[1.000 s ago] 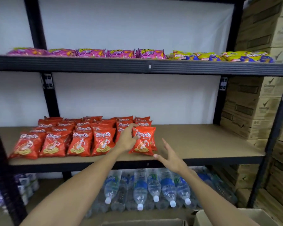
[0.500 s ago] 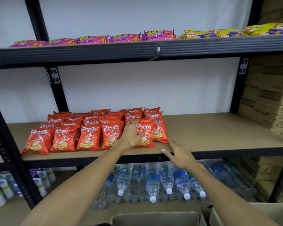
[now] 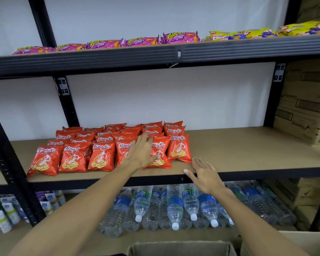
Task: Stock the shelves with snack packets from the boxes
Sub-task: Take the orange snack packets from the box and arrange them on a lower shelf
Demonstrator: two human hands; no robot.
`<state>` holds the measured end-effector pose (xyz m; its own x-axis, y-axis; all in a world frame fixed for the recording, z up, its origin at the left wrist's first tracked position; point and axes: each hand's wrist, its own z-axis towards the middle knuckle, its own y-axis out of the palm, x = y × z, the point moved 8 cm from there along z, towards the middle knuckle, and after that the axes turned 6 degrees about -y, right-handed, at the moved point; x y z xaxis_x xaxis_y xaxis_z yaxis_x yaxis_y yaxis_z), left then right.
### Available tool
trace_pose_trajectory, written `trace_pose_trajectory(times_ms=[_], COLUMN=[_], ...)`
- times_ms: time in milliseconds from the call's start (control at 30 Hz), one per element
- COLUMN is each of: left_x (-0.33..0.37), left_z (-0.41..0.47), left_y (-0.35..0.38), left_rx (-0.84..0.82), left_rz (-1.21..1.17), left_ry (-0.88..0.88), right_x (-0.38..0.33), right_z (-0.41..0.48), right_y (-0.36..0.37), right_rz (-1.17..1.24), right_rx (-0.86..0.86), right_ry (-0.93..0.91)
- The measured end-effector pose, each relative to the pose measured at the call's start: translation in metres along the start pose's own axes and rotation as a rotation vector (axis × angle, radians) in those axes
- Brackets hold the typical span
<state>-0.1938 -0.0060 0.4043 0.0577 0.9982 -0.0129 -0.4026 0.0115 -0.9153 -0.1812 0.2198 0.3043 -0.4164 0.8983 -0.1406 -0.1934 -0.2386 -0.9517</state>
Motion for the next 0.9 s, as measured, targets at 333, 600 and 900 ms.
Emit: trace_pose_trajectory(times_ms=[333,600,900], left_x=[0.012,0.014,0.012], left_z=[-0.015,-0.020,-0.020], left_y=[0.030,0.039,0.040], left_rx=[-0.079,0.019,0.062], left_rz=[0.102,0.213,0.245], left_ry=[0.169,0.108,0.069], right_x=[0.000,0.000,0.001], right_z=[-0.003,-0.001,-0.001], right_y=[-0.001,0.000,0.001], right_rz=[0.019,0.028,0.036], right_rx=[-0.016,-0.016,-0.019], right_ry=[0.010,0.015,0.024])
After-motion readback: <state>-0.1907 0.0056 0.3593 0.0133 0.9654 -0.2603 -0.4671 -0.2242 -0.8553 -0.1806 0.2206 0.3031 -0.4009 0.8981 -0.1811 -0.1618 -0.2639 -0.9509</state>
